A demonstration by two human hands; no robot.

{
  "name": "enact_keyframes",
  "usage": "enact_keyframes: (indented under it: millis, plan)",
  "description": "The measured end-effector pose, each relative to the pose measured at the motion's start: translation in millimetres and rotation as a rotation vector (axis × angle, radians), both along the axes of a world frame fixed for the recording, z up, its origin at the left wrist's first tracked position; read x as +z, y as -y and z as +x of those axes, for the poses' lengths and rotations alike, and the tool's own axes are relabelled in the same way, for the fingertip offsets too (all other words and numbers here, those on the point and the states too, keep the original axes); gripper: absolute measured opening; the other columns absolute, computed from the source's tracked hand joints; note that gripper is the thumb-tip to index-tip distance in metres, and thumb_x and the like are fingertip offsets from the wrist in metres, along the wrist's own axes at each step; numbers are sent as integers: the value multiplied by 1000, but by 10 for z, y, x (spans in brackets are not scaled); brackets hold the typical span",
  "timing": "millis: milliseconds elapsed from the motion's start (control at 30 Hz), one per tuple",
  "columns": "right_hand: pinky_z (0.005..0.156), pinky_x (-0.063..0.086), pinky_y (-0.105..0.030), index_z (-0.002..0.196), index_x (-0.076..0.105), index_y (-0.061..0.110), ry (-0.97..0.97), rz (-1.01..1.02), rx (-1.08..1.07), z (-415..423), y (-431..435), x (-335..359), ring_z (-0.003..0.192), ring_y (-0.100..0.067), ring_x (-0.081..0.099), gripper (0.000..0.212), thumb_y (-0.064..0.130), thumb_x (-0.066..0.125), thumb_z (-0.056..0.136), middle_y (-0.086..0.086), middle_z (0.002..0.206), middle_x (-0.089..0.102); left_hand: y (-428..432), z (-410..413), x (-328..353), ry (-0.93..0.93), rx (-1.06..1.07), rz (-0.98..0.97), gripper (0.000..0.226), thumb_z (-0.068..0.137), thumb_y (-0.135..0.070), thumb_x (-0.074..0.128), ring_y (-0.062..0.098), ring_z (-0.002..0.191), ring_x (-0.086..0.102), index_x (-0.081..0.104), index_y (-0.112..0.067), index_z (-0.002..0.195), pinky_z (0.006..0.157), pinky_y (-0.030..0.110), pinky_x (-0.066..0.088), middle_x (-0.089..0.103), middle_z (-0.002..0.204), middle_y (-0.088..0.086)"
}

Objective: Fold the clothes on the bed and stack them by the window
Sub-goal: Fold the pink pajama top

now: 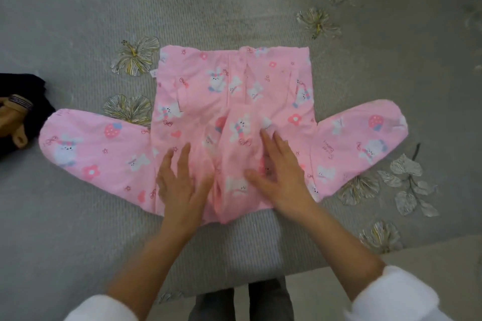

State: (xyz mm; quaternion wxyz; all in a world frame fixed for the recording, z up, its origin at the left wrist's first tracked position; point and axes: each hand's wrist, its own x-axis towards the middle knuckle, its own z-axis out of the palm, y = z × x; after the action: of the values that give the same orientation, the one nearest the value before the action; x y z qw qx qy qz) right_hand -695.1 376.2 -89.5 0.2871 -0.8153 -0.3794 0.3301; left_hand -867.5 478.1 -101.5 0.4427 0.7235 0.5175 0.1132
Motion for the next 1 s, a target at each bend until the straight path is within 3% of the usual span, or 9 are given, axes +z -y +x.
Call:
enact_keyframes:
  millis: [100, 267, 400, 500, 567, 700, 867, 933, 1000]
  plan:
    - [115, 5, -49, 134, -19, 61, 304, -159, 138, 16, -78, -302, 148, -20, -7, 66, 67, 28, 89, 6, 162, -1, 68, 160, 19, 60, -298, 292, 67, 87, -61, 35, 18, 147, -6, 12, -42, 147, 117, 33, -3, 1, 158, 0]
    - [116, -7, -46, 150, -7, 36, 420, -373, 262, 372, -249, -770, 147, -18, -16, 63, 59, 15, 95, 11, 160, -10, 46, 496, -245, -207, -663, 542, 59, 97, -54, 20, 24, 148, -5, 16, -34, 152, 117, 43, 0, -4, 161, 1]
    - [116, -5, -46, 151, 4, 41, 411, -280, 216, 561, -147, -867, 147, -18, -13, 71, 72, 2, 87, 17, 156, -12, -207, 602, -636, -461, -619, 418, 68, 88, -62, 8, 20, 147, -13, -3, -36, 150, 118, 39, -7, -21, 156, -6]
    - [113, -10, -54, 140, -16, 57, 467, -360, 147, 676, -30, -931, 144, -23, -24, 66, 79, 1, 80, 4, 158, -21, -233, 646, -885, -475, -615, 336, 65, 85, -68, 5, 20, 144, -22, -21, -48, 142, 117, 42, -10, -30, 154, -4]
    - [110, -14, -59, 129, -29, 64, 443, -397, 149, 735, -48, -1002, 143, -26, -28, 62, 82, 0, 77, 0, 156, -29, -154, 693, -966, -456, -568, 350, 65, 88, -68, 9, 24, 145, -19, -18, -48, 144, 116, 43, -10, -22, 157, 0]
    - [106, -21, -59, 127, -31, 64, 478, -350, 193, 929, -181, -1147, 141, -23, -32, 60, 81, -1, 78, 1, 152, -35, -52, 832, -1031, -450, -479, 372, 66, 91, -64, 13, 25, 146, -16, -15, -44, 146, 116, 45, -7, -17, 159, 5]
    - [109, -19, -57, 133, -15, 66, 469, -303, 309, 1309, -349, -1148, 143, -16, -28, 62, 84, 7, 77, 4, 159, -23, 8, 1166, -954, -434, -337, 342, 70, 87, -58, 27, 35, 146, 9, 16, -32, 151, 114, 53, 7, 10, 159, 14]
    - [112, -15, -54, 142, 9, 58, 389, -247, 321, 1376, -412, -1048, 146, -14, -19, 66, 80, 25, 82, 5, 161, -12, 8, 1244, -914, -364, -290, 384, 70, 82, -52, 37, 34, 143, 16, 24, -29, 147, 113, 56, 15, 18, 156, 16]
    - [115, -1, -47, 141, 37, 44, 282, -84, 189, 1414, -357, -900, 148, -15, 3, 61, 65, 49, 85, 3, 160, 13, 15, 1296, -907, -237, -345, 549, 67, 81, -45, 44, 35, 142, 16, 26, -29, 144, 112, 58, 16, 19, 154, 16]
